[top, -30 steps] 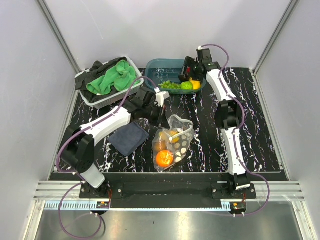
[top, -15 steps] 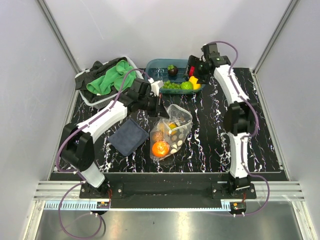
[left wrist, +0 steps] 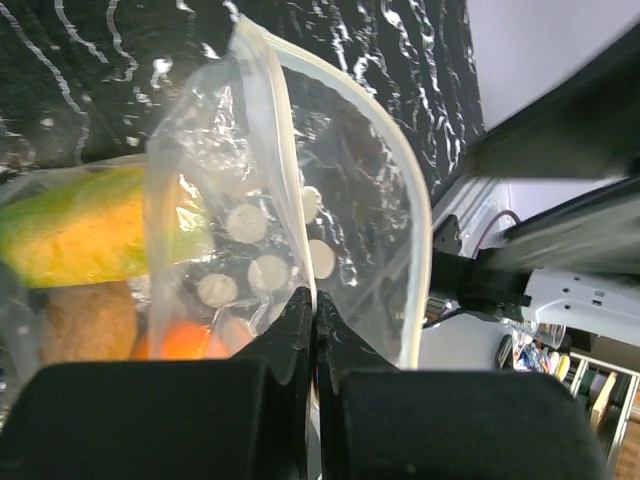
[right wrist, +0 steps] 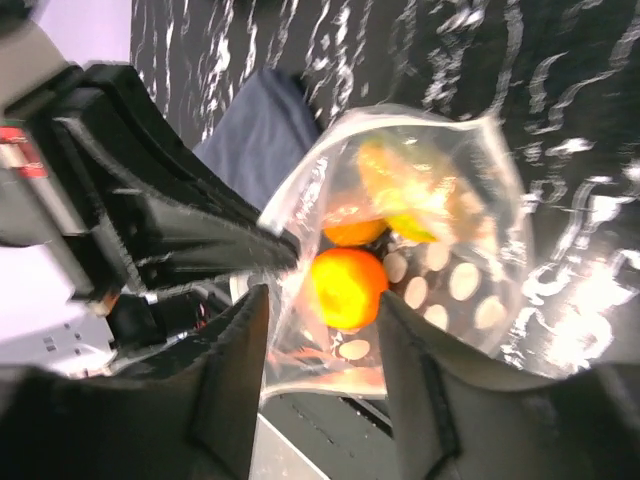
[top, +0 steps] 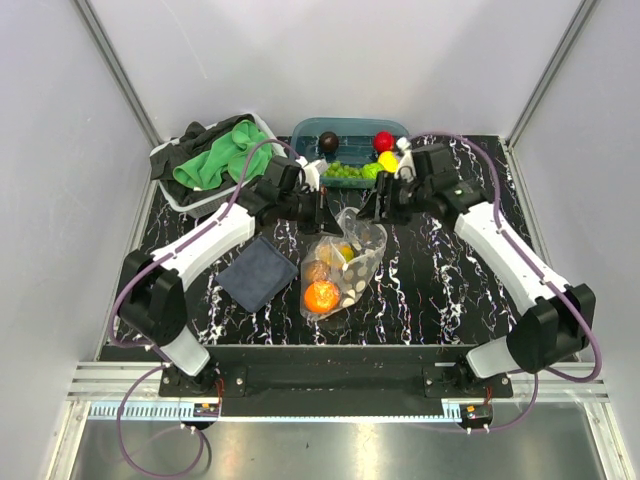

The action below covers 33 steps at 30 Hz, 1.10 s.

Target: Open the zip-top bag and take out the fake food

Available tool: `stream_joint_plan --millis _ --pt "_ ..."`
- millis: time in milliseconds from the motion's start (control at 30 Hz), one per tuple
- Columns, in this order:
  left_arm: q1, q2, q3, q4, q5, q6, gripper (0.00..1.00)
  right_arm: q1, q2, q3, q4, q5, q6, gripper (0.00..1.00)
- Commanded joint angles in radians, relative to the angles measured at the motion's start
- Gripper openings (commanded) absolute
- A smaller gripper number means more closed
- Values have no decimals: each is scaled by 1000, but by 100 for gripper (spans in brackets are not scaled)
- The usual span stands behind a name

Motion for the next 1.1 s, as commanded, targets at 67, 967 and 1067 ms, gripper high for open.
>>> stream_joint_plan --millis 67,967,1067 --pt "-48 -96 25 51 -48 -28 0 80 10 -99 170 -61 48 42" --pt "-183 -38 42 141 -103 -141 0 91 83 -475 493 -81 224 49" --pt "-186 -35 43 157 -89 -163 0 91 83 -516 520 -84 220 55"
